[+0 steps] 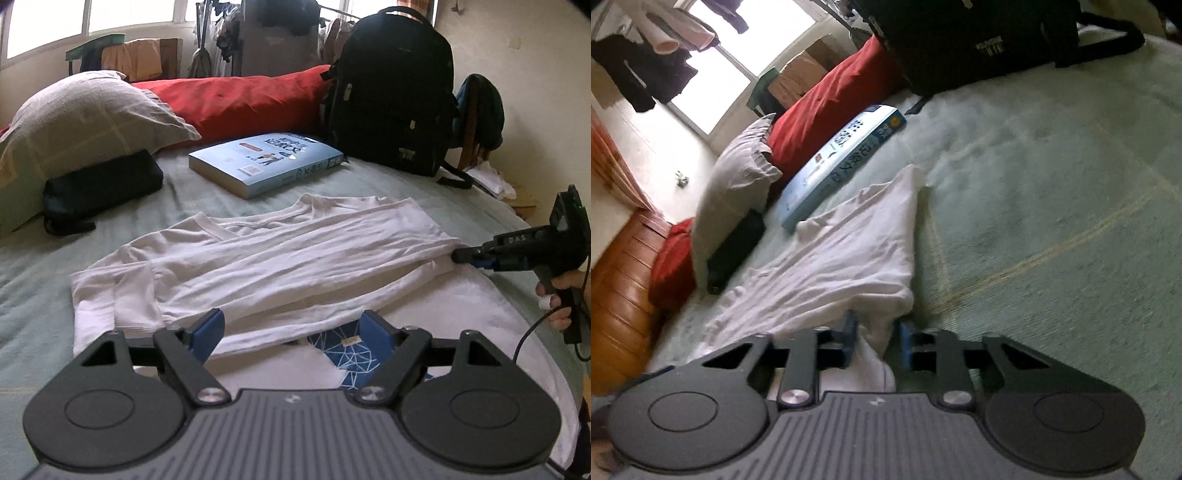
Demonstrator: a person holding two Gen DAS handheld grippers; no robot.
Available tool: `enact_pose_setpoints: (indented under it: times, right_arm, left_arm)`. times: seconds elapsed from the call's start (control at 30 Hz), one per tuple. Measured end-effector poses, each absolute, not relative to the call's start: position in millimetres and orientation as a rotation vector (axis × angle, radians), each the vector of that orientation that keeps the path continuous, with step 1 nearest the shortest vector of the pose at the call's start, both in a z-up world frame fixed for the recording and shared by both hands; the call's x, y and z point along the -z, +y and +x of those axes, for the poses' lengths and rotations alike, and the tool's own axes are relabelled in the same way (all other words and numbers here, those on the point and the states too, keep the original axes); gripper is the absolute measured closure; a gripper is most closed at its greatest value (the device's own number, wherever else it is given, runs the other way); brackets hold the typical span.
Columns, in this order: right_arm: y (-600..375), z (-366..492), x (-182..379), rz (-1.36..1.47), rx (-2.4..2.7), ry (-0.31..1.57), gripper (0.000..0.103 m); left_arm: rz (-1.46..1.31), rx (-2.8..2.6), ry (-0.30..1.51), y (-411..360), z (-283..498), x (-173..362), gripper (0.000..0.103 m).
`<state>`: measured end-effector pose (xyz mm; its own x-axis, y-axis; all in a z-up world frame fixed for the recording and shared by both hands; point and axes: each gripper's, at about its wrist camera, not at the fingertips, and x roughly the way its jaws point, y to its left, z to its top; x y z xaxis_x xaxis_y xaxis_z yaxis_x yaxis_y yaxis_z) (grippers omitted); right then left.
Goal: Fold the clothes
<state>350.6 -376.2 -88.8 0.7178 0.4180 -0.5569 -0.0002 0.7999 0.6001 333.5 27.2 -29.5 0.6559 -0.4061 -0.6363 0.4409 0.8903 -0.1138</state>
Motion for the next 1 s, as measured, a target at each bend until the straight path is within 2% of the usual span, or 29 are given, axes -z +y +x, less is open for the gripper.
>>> enact_pose_setpoints:
  times: [0.07,0.33,0.4,0.53,0.7,0.93,1.0]
  right_arm:
    - [-377,351,88,0.592,-0.23,0.714,0.092]
    - [-351,336,74,0.152,-0.114,0.698,0.094]
    - [-347,332,71,0.046,-0.076,0.712,0.098]
    - [-353,319,51,0.028,-0.08,0.685,0.097]
    - [-347,321,54,0.038,-0.112,0.701,0.097]
    - [-339,325,58,0.051,-0.156,0.724,0.099]
    - [-336,326,59,0.055,-0.169,0.731,0.096]
  left_arm:
    - [0.05,0.477,0.712,27,332,30,0.022]
    - [0.073,0.442,0.73,35,333,36,0.022]
    - [0.079,0.428,0.732,38,336,37,0.022]
    - [0.098,0.413,0.703,41,347,29,0.022]
    - [0.069,0.356,0.689,33,386,28,0.021]
    - [0.069,0.345,0.703,39,390,40,0.021]
    - [0.068,0.344,0.707,40,391,43,0.02]
